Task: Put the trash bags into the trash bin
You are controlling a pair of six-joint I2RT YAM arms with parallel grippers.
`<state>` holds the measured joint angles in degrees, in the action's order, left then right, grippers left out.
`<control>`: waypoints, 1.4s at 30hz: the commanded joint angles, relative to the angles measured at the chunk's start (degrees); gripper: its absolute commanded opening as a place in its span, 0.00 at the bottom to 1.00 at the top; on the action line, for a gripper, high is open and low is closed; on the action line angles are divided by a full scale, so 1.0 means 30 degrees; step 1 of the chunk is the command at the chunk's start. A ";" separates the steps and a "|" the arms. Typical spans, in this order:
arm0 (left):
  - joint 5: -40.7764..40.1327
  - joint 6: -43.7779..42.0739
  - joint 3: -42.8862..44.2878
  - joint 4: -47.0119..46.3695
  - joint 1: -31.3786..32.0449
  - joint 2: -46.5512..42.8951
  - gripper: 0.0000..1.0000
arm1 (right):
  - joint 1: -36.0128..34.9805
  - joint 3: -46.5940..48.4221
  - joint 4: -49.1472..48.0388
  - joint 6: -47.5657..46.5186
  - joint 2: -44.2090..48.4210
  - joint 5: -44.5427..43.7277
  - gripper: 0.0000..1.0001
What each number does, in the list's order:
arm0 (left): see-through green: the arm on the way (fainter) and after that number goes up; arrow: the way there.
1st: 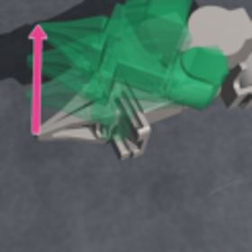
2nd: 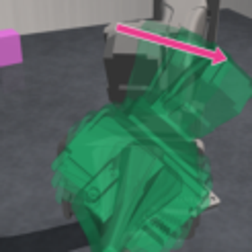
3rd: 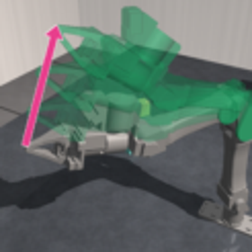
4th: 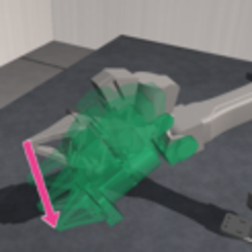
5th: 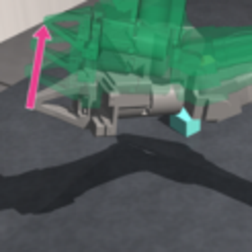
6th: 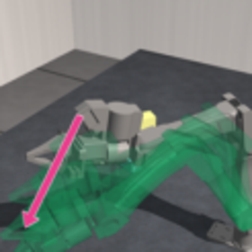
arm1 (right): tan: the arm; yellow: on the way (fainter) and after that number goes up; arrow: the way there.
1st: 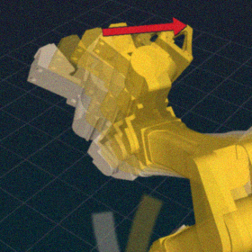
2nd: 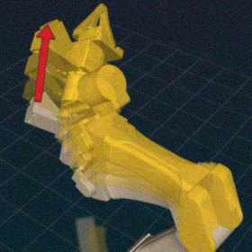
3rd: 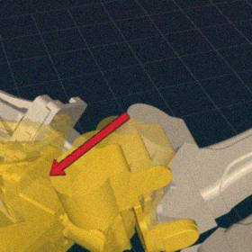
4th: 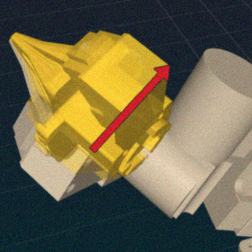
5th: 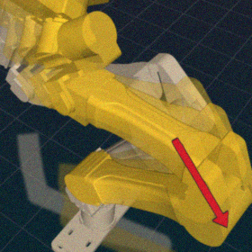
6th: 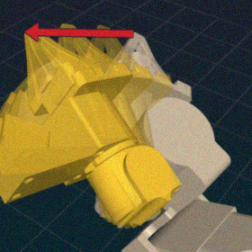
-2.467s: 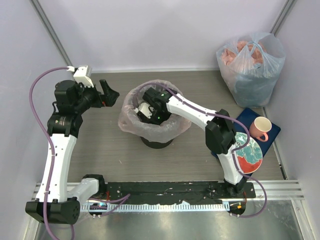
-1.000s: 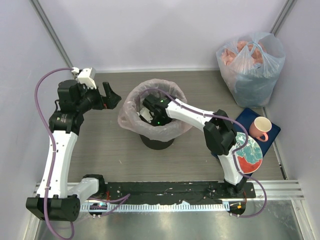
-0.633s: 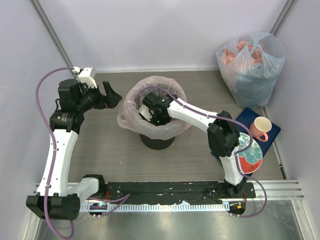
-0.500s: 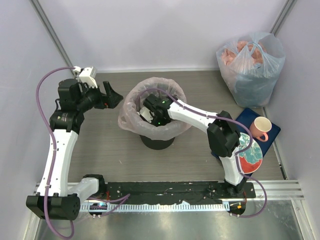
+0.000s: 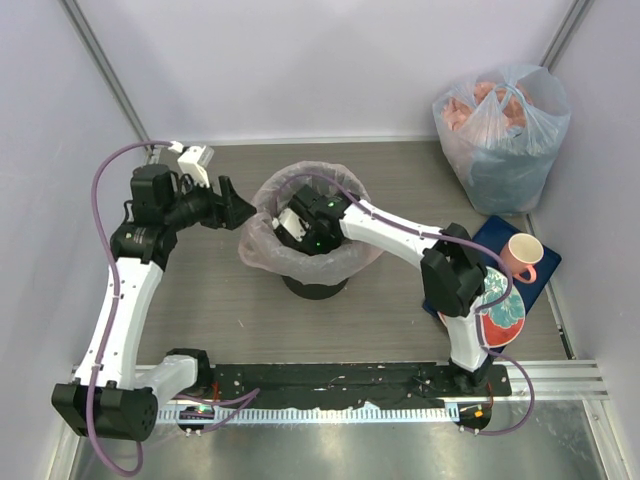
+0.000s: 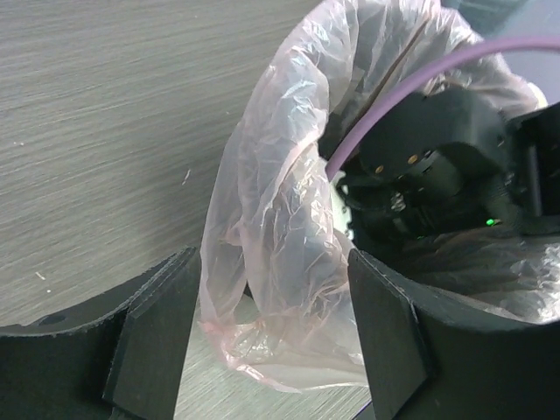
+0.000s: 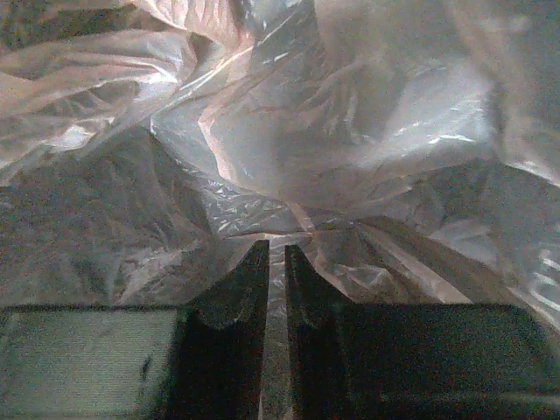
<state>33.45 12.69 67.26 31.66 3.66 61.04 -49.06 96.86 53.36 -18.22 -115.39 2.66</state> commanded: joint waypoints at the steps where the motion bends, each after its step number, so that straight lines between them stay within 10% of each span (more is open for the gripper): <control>1: -0.0515 -0.1328 -0.0184 0.0578 0.0508 0.0191 0.69 | -0.0112 0.0643 -0.0913 0.0418 0.1785 0.0082 0.18; 22: -0.0750 -0.1505 0.1393 0.0902 0.0655 0.1100 0.76 | 0.0444 -0.0119 -0.7324 0.1149 0.7375 0.0898 0.16; 34: -0.0983 -0.2118 0.7041 0.3301 0.0655 0.3031 1.00 | 0.4567 0.1259 -0.9877 0.4692 1.0455 0.2104 0.61; 42: -0.1366 -0.3468 1.3696 0.8512 0.0128 0.7918 1.00 | 0.9931 -0.1286 -0.9848 0.7007 1.2740 0.2221 0.70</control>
<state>29.91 4.47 100.88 47.75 5.15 78.87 -25.52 96.75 26.11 -2.48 -81.76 8.67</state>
